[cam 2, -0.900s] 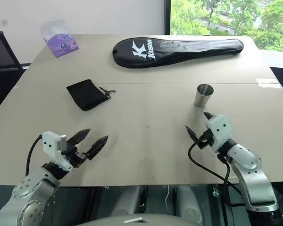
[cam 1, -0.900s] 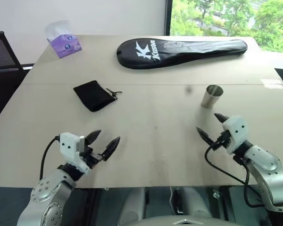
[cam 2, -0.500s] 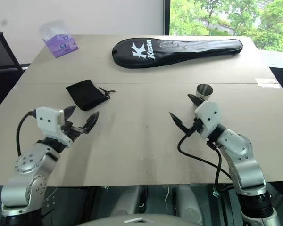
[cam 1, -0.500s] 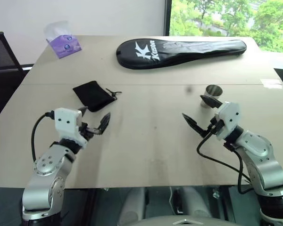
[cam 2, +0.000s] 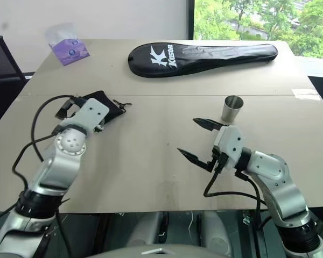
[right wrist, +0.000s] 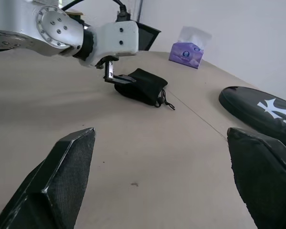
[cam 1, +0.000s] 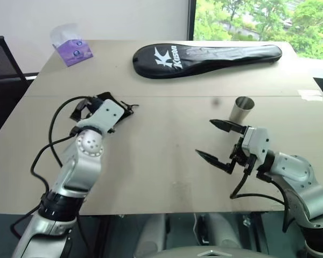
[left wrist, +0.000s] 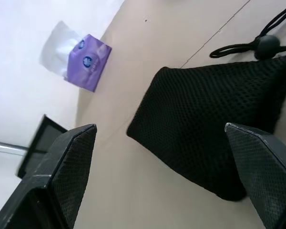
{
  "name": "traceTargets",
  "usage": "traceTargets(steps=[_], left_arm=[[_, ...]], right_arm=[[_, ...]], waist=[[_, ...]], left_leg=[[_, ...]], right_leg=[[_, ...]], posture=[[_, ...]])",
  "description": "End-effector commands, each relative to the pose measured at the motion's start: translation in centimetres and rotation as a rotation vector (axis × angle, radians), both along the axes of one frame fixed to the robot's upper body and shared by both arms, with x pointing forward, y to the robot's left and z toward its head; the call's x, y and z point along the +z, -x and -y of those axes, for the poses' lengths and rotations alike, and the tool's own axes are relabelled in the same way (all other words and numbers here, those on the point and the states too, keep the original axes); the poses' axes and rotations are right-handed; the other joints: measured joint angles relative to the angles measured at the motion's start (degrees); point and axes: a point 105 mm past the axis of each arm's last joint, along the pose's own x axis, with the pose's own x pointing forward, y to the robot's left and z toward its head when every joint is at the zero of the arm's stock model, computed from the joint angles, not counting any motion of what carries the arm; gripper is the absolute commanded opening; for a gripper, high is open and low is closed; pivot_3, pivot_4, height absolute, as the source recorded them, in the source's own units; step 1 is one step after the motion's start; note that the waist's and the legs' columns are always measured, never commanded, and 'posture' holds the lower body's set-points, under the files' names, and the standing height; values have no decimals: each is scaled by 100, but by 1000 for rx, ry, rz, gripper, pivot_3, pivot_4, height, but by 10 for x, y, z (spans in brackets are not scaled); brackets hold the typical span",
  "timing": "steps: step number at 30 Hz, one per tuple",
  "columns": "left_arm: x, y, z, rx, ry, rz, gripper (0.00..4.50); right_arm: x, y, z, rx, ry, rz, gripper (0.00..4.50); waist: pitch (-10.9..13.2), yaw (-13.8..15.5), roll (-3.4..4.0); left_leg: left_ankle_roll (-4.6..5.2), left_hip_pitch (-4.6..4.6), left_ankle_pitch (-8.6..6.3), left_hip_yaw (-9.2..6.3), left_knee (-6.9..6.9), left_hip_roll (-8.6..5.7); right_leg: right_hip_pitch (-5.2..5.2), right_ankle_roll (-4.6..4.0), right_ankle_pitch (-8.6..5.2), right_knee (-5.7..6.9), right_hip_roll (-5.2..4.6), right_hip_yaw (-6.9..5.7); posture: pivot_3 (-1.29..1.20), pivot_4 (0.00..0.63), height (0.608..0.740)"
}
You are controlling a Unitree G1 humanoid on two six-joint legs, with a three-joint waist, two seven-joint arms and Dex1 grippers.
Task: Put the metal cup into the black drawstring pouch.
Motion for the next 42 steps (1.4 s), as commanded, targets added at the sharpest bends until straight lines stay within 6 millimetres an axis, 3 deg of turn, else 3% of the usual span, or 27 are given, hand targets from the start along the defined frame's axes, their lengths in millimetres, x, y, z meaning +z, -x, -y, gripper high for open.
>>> traceTargets(steps=[1,5,10,28,37,42], left_arm=[[2,-10,6,-9,-23,-10,4500],[-7,-18,20,-49,-36,-69,4500],[-9,-16,21,-69,-62,-104,4500],[-4,-4,2,-1,-145,-133,4500],[-15,-9,-5,-2,-208,-144,4500],[-5,2,-9,-7,-180,-109,4500]], right_arm=[[10,7,0,-10,-4,49,4469],[9,10,5,-50,5,49,4469],[10,12,7,-83,6,51,4469],[5,13,7,-102,7,39,4469],[4,11,5,-91,6,35,4469],[4,12,7,-97,12,36,4469]], waist=[[1,-2,-2],[1,3,-2],[1,-14,-2],[1,-3,-2],[1,-3,-2],[1,-20,-2]], left_leg=[[0,0,0,0,1,0],[0,-2,0,-2,2,-1],[0,0,0,0,3,0],[0,-3,0,-2,15,1],[0,-3,0,-2,17,1],[0,-3,0,-1,20,2]], right_leg=[[0,0,0,0,-1,1],[-1,0,0,2,-3,-2],[-2,0,0,6,-8,3],[0,0,0,10,-5,1],[0,0,0,12,-7,1],[-1,0,0,13,-11,3]], posture=[[0,150,740],[0,150,740],[0,150,740],[0,150,740],[0,150,740],[0,150,740]])
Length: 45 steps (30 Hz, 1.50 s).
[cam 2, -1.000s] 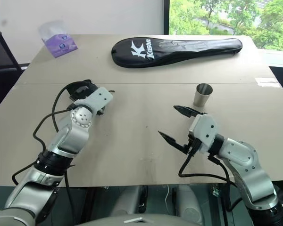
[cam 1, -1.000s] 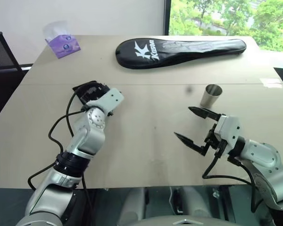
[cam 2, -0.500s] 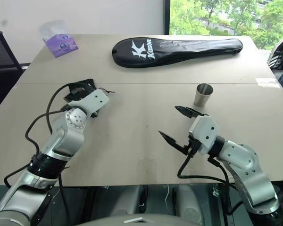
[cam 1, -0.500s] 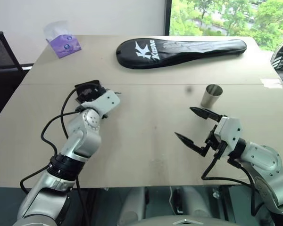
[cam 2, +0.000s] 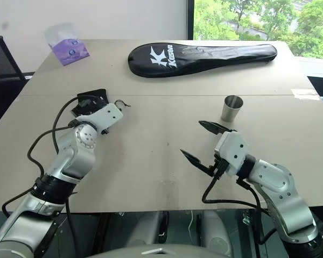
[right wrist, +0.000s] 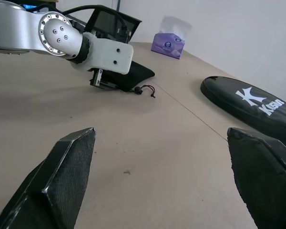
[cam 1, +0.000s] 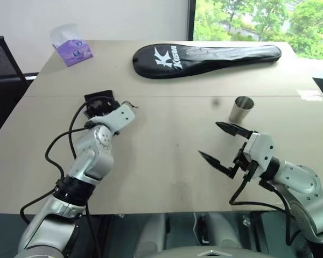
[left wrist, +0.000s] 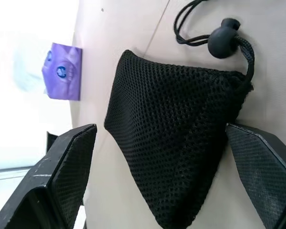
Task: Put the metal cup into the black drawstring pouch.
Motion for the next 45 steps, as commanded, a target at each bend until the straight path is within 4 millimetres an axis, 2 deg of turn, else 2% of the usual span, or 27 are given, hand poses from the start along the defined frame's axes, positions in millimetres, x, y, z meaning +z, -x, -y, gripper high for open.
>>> traceTargets(steps=[1,13,15,22,28,34,39,45], left_arm=[[20,8,-8,7,-6,67,4500],[33,13,-19,24,-15,95,4500],[37,13,-19,34,55,112,4500],[19,22,-30,96,223,-2,4500],[26,27,-34,29,-28,2,4500],[21,22,-35,17,-87,-5,4500],[21,7,-27,-40,-158,35,4500],[21,-5,-31,-52,-191,41,4500]], right_arm=[[7,4,0,6,-3,40,4469],[6,4,-2,22,-5,34,4469],[6,4,-2,23,-6,33,4469],[7,3,-2,25,-6,31,4469],[7,3,-3,32,-8,24,4469],[8,2,-5,39,-13,25,4469],[9,2,-6,37,-11,29,4469],[10,1,-3,11,-8,36,4469]], waist=[[0,1,0],[0,20,0],[0,17,0],[0,7,0],[0,6,0],[0,33,0],[-1,22,0],[0,6,0]], left_leg=[[0,1,0,1,0,1],[0,-2,0,-4,9,2],[1,-2,0,-5,8,2],[0,0,0,-3,9,2],[0,-1,0,-3,8,3],[1,-1,0,-5,9,2],[1,0,0,-4,9,2],[1,-1,-1,-1,9,2]], right_leg=[[0,0,0,0,-3,1],[2,0,0,2,-2,-2],[2,0,0,3,-2,-2],[2,0,0,4,0,-4],[2,0,0,3,-3,-2],[3,0,0,3,-4,1],[3,0,0,4,-4,0],[2,0,0,5,-3,-5]], posture=[[0,150,740],[0,150,740],[0,150,740],[0,150,740],[0,150,740],[0,150,740],[0,150,740],[0,150,740]])
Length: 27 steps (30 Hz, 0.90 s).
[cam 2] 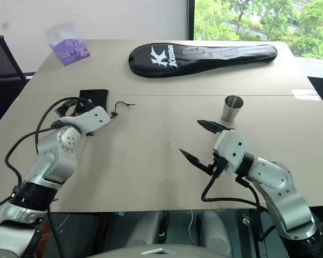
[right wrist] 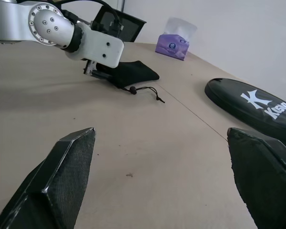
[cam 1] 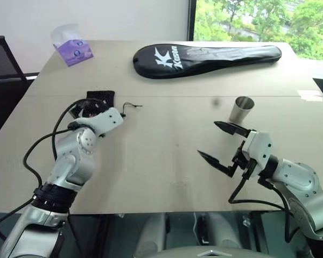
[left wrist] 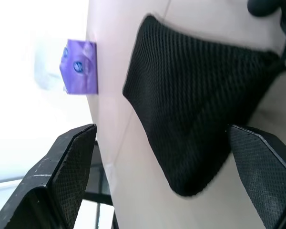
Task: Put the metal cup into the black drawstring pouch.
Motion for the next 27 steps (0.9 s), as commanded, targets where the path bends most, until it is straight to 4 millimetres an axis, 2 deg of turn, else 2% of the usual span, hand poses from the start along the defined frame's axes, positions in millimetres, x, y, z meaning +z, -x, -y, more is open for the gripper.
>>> traceTargets(steps=[1,4,6,7,10,13,15,18,21,24,27], left_arm=[[11,-6,-1,-10,-43,43,4500],[7,-11,1,-27,-62,31,4500],[3,-13,1,-34,-58,8,3932],[-1,-15,1,-35,-42,-14,3373],[-9,-18,1,-32,54,-87,2570],[-6,-20,7,-48,179,-122,1289],[-6,-20,13,-58,272,-164,77],[-6,-17,32,-94,432,-242,77],[4,-14,61,-151,605,-306,77],[12,-11,81,-191,679,-348,77],[20,-12,99,-209,738,-360,77]], right_arm=[[9,3,0,-9,-13,37,4469],[10,3,0,-20,-22,37,4469],[10,2,1,-36,-25,40,4500],[10,-1,3,-58,-23,46,4500],[9,-11,8,-146,-10,48,4500],[18,-27,18,-263,7,62,4500],[29,-38,26,-338,50,66,4500],[51,-55,45,-433,86,63,4500],[65,-77,76,-546,152,-7,4500],[66,-90,92,-556,166,-129,4500],[53,-117,114,-626,213,-274,4500]], waist=[[0,2,0],[0,9,0],[0,11,0],[0,10,0],[-1,12,-1],[0,6,0],[-1,7,-1],[2,5,3],[2,36,4],[2,35,1],[2,-18,3]], left_leg=[[0,0,0,-1,0,0],[0,0,0,-1,0,0],[0,0,0,-1,1,-1],[0,-1,0,-1,1,-1],[0,-1,0,-3,1,0],[0,-1,0,-1,3,-1],[0,-2,0,2,8,-2],[-1,-3,1,1,8,-1],[0,-6,1,-4,9,-4],[0,-11,1,-6,14,-7],[1,-11,1,-2,11,-6]], right_leg=[[0,0,0,0,1,-1],[0,0,0,0,1,-3],[0,0,0,0,2,-3],[0,0,0,0,2,-3],[0,0,0,1,4,-5],[0,0,0,2,7,-5],[-1,0,0,5,7,-5],[-2,0,0,6,9,-5],[0,0,0,3,10,-11],[1,0,0,0,10,-13],[0,0,0,2,12,-7]], posture=[[0,150,740],[0,150,740],[0,150,740],[0,150,740],[0,150,740],[0,150,740],[0,150,740],[0,150,740],[0,150,740],[0,150,740],[0,150,740]])
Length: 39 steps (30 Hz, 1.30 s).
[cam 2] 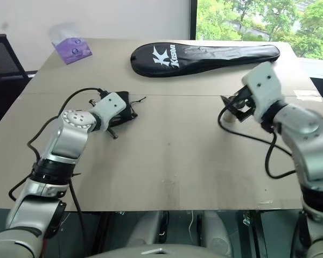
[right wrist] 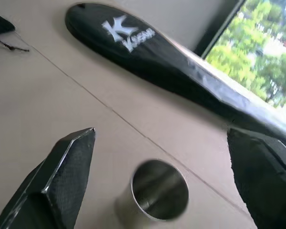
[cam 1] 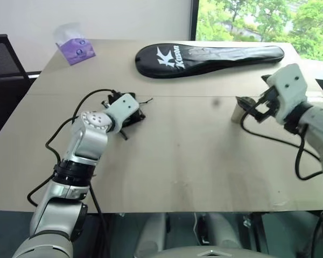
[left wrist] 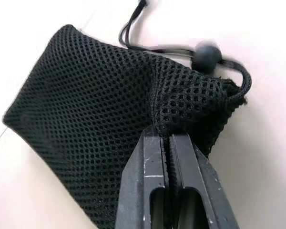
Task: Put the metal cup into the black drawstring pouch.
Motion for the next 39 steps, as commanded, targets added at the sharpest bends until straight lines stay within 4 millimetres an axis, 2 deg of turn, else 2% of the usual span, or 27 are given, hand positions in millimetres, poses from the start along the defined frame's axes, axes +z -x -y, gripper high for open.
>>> traceTargets(steps=[1,9,10,12,13,14,20,26,31,37,39], left_arm=[[21,0,21,-21,60,31,77],[30,0,40,-15,108,52,77],[29,1,40,-14,110,52,0],[26,4,41,-11,116,49,0],[24,6,41,-4,119,44,0],[23,8,40,1,121,40,0],[17,15,44,41,236,-38,0],[17,22,61,39,415,-196,0],[21,20,73,25,521,-294,0],[13,15,79,52,614,-425,0],[9,15,80,59,635,-469,0]], right_arm=[[-11,-25,22,-71,14,-138,4500],[-35,-64,39,-80,59,-312,4500],[-36,-66,38,-71,69,-323,4085],[-38,-70,38,-55,92,-335,3607],[-38,-71,38,-42,106,-340,3077],[-37,-72,37,-29,115,-342,2796],[-33,-63,29,63,122,-310,8],[-18,-30,-3,225,-100,-185,8],[-12,14,-36,319,-273,-80,8],[-24,64,-77,399,-461,-77,8],[-27,73,-90,420,-540,-72,8]], waist=[[1,-32,2],[7,-88,9],[7,-88,10],[8,-88,9],[8,-89,10],[8,-94,11],[8,-113,10],[9,-28,9],[9,-1,11],[8,3,10],[9,-2,10]], left_leg=[[0,1,0,4,-1,0],[1,-2,0,14,-9,2],[1,-2,0,13,-8,1],[1,-4,-1,12,-8,2],[1,-4,-1,10,-9,2],[1,-4,-1,10,-9,2],[1,-2,-1,10,-8,2],[0,-4,0,2,3,2],[-3,-8,1,-2,0,5],[-14,-4,7,-1,0,2],[-11,-4,6,-2,-1,3]], right_leg=[[-2,0,0,1,1,4],[-9,0,0,-4,2,14],[-9,0,0,-5,1,13],[-9,0,0,-6,0,13],[-10,0,0,-6,0,14],[-10,0,0,-6,-1,14],[-8,1,0,-6,-1,13],[-3,2,1,-2,-3,10],[-7,2,1,-2,-7,13],[-5,3,1,-2,-5,12],[-6,3,1,-1,-3,12]], posture=[[0,150,740],[0,150,740],[0,150,740],[0,150,740],[0,150,740],[0,150,740],[0,150,740],[0,150,740],[0,150,740],[0,150,740],[0,150,740]])
